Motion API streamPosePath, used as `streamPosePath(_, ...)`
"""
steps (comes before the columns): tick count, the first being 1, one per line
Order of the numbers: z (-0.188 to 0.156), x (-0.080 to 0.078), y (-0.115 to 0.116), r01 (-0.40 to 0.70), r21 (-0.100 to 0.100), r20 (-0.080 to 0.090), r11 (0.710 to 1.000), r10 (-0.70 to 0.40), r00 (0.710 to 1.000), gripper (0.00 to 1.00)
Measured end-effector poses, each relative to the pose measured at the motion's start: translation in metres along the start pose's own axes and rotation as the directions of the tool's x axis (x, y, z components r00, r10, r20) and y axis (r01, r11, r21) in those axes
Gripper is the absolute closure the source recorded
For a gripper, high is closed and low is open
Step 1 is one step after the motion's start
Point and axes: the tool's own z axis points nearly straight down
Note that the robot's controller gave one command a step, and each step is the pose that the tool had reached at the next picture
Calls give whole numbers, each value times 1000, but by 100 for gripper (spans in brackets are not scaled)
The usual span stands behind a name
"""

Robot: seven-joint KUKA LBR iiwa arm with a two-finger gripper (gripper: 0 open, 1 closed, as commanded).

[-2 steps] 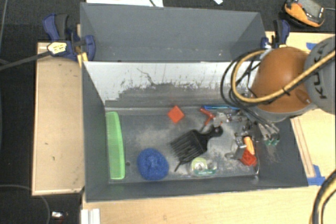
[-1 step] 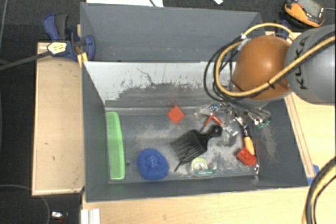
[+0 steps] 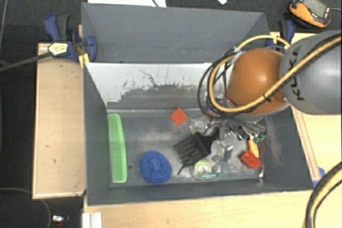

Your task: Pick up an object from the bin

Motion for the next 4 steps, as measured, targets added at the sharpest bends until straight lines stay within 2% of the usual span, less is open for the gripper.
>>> streamPosePath(1,32,-14,-3,357,12,5,934,-357,934,0)
streamPosePath(2,43,-18,-11,228,11,14,974,-228,974,100)
streamPosePath(3,43,-18,-11,228,11,14,974,-228,974,100)
streamPosePath(4,22,-15,-9,227,5,9,974,-227,974,100)
